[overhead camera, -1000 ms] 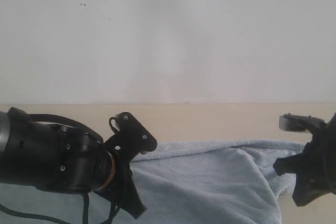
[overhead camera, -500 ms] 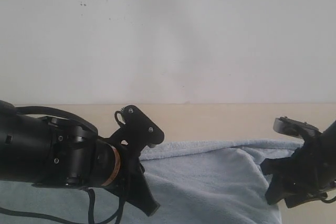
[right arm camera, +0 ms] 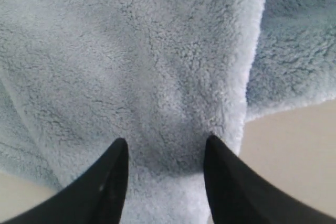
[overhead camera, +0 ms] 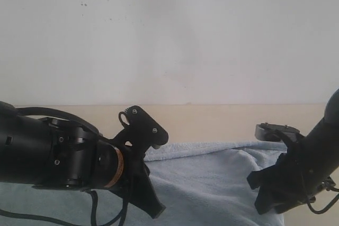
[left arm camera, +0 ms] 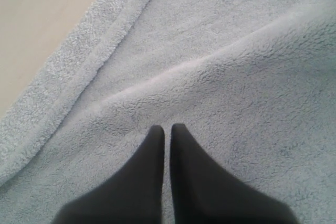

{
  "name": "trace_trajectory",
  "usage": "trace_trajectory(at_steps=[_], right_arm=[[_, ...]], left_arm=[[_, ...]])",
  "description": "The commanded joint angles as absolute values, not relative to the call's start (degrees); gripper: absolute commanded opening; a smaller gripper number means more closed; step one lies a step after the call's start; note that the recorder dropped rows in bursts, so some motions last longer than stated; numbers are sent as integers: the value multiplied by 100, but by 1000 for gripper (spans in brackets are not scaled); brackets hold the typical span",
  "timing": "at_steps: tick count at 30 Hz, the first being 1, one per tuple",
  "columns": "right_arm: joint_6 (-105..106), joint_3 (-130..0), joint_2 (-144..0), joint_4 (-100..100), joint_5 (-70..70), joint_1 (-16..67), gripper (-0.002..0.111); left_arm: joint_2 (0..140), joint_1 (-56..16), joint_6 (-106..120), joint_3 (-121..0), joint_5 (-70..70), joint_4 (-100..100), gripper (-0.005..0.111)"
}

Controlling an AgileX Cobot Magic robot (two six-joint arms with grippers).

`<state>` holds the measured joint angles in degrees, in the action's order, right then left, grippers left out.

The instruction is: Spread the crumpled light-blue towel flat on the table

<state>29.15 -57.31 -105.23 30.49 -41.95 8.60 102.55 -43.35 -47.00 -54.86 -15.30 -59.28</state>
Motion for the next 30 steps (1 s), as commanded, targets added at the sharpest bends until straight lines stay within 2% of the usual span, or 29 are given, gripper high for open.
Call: trace_trajectory(at_steps=[1,7,9,11,12,21,30], right_arm=[[2723,-5719,-10729,2853,-4201,855,44],[2713,-5730,-10755,2853,-4202,855,41],[2723,-5730,-10755,2853,-4298,855,26],[2751,-5730,-10755,2853,-4358,855,4],[2751,-5730,-10755,2891,-4347,855,0],[3643,-6318,-10568,4457,-5519,923,0],[3616,-6414,-10883,4630,-3407,1879,0]], left_arm=[[10262,-4382,-4701,-5502,-1435,-5880,4],[10262,-4382,-4701,-5502,-1126,-5880,4],[10262,-4382,-4701,-5502,-1023,-5880,4],[10262,-4382,-4701,-5502,-1023,-5880,4],[10262,-4382,-4701,-5502,-1040,-5880,4],[10262,-4370,-4701,-5502,-1371,-6238,4],[10262,-4189,-4701,-5510,-1714,-6287,4]])
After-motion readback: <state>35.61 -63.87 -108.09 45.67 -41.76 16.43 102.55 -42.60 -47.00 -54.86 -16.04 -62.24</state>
